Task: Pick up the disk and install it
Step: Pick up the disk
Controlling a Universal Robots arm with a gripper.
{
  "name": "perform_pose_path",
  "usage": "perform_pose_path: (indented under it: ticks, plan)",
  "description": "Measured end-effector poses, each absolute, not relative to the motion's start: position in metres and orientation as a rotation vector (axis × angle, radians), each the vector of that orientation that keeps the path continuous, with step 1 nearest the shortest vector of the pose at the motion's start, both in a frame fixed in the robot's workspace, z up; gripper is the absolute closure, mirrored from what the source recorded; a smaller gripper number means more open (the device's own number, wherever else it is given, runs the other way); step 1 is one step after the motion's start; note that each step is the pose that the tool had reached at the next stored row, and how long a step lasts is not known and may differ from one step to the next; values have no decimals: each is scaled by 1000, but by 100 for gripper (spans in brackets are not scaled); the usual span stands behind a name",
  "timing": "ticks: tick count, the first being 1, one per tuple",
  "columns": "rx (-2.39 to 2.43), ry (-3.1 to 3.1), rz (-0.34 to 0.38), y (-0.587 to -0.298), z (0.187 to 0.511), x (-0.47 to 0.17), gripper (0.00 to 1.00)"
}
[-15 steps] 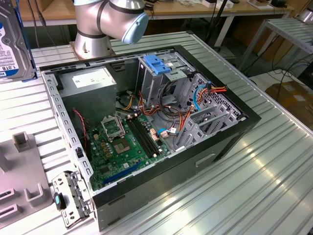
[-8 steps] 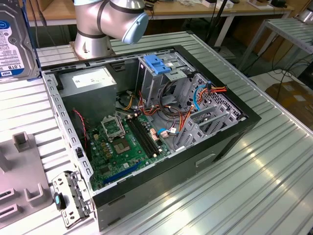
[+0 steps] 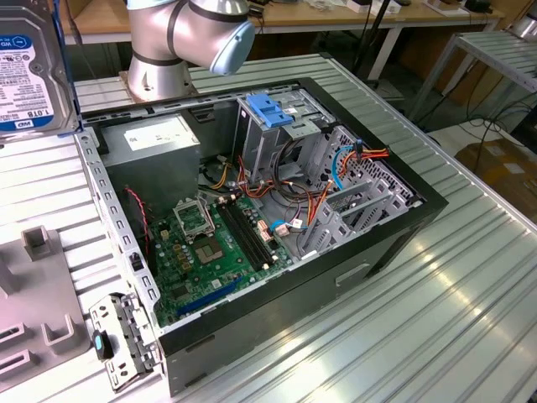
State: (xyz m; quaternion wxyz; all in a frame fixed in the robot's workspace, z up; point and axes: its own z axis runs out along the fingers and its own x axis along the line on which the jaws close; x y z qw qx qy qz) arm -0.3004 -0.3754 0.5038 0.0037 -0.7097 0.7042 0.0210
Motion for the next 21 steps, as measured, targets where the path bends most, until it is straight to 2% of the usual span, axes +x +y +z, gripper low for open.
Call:
perform_pose_path:
  ticks: [21]
  plan:
    - [-2224,2207,66,-377,504,-270,63]
